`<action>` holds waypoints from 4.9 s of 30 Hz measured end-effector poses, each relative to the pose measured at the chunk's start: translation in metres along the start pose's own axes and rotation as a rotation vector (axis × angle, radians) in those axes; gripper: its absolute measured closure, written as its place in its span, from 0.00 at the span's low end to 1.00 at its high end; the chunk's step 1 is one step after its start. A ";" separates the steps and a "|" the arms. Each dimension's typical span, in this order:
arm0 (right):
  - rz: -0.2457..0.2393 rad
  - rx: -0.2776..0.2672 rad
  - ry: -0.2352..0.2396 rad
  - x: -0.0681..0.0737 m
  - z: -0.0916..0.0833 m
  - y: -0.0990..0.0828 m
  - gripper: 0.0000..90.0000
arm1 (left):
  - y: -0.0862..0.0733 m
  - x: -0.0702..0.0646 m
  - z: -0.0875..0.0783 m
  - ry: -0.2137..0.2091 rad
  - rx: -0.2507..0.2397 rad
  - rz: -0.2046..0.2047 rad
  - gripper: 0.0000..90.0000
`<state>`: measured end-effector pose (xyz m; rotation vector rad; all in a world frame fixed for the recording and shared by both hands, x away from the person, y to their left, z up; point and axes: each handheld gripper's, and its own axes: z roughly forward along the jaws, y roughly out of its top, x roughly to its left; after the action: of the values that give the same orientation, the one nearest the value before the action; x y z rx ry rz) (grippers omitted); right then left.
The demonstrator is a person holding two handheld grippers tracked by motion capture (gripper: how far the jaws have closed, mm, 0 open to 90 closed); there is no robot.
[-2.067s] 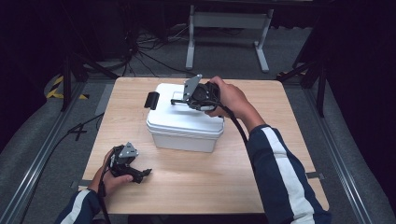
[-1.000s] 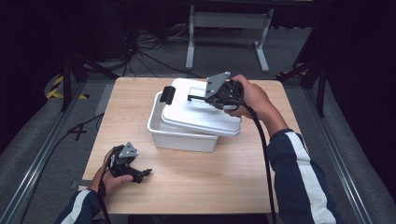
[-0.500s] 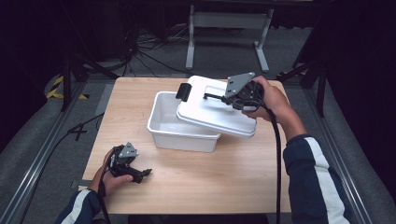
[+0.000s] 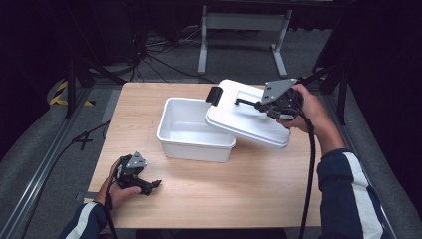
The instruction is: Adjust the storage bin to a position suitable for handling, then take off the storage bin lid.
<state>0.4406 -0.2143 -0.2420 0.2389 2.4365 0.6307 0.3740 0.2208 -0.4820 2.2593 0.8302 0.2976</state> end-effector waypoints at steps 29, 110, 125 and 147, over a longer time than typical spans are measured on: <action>0.174 0.052 -0.058 -0.011 -0.019 -0.090 0.94 | 0.000 0.000 0.000 0.000 0.002 0.004 0.00; 0.393 0.145 0.018 0.013 0.079 -0.170 0.88 | 0.000 0.000 0.000 0.001 0.002 0.004 0.00; 0.439 0.101 0.029 0.012 0.071 -0.165 0.66 | 0.000 0.001 0.000 0.000 0.003 0.009 0.00; 0.517 0.037 -0.055 0.025 0.028 -0.158 0.41 | 0.000 0.001 0.000 0.001 -0.002 0.011 0.00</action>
<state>0.4341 -0.3334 -0.3526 0.9072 2.3390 0.7815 0.3746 0.2213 -0.4822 2.2634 0.8178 0.3052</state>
